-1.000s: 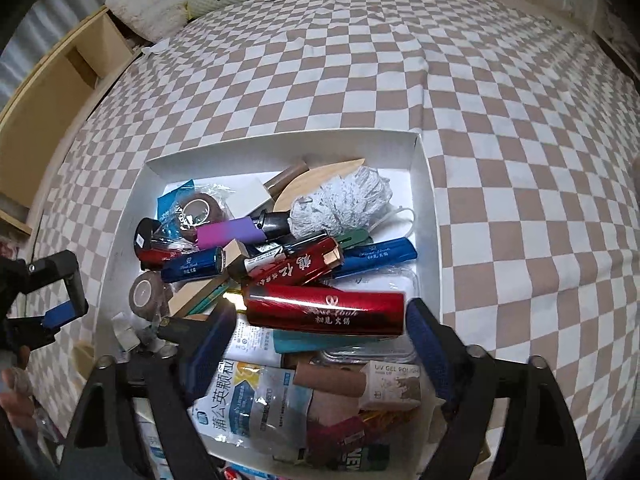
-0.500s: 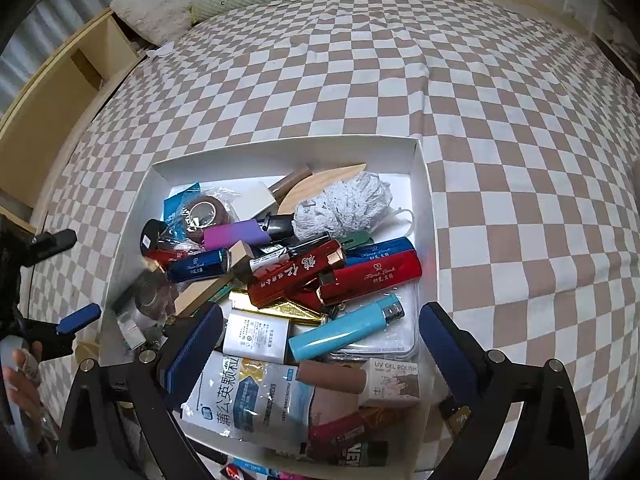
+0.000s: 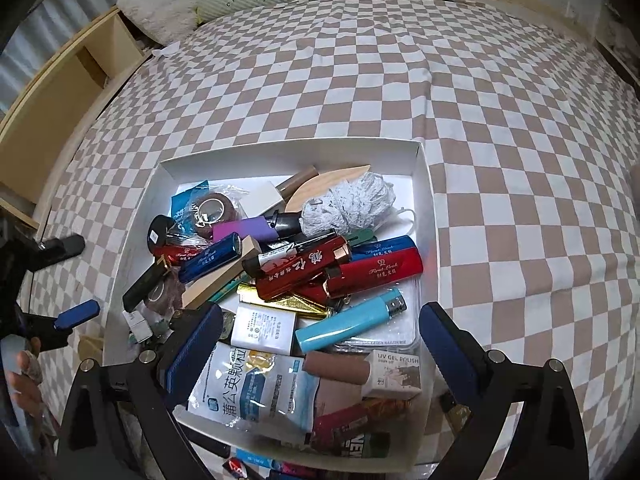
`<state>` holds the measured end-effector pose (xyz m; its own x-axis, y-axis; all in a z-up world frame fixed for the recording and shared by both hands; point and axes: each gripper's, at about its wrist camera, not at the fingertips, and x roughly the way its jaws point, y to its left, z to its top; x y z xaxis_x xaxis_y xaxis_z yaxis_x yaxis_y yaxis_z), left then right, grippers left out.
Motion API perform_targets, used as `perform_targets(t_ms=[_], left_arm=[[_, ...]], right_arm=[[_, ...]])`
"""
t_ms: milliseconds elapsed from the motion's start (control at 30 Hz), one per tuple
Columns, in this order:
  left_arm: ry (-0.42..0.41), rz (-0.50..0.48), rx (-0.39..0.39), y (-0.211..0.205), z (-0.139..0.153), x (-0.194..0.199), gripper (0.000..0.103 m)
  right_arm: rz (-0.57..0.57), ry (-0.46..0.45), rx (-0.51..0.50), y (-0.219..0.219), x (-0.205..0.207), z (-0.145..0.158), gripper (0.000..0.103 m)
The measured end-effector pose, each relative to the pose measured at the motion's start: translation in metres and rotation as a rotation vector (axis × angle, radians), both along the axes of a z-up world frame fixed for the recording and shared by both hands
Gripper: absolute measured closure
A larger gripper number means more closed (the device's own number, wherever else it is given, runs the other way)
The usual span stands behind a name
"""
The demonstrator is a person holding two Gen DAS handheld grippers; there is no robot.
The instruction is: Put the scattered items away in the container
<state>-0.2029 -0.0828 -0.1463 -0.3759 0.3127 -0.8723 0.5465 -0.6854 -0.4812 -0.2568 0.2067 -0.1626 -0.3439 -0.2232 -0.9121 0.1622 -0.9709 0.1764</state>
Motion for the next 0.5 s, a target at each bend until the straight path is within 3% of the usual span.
perform_targets(t_ms=[200, 500], left_arm=[[-0.061, -0.199, -0.302, 0.020, 0.000, -0.003, 0.006], [-0.116, -0.341, -0.508, 0.033, -0.022, -0.027, 0.006]], right_arm=[[0.005, 0.006, 0.002, -0.001, 0.004, 0.003, 0.005], [0.033, 0.009, -0.001, -0.007, 0.007, 0.005, 0.005]])
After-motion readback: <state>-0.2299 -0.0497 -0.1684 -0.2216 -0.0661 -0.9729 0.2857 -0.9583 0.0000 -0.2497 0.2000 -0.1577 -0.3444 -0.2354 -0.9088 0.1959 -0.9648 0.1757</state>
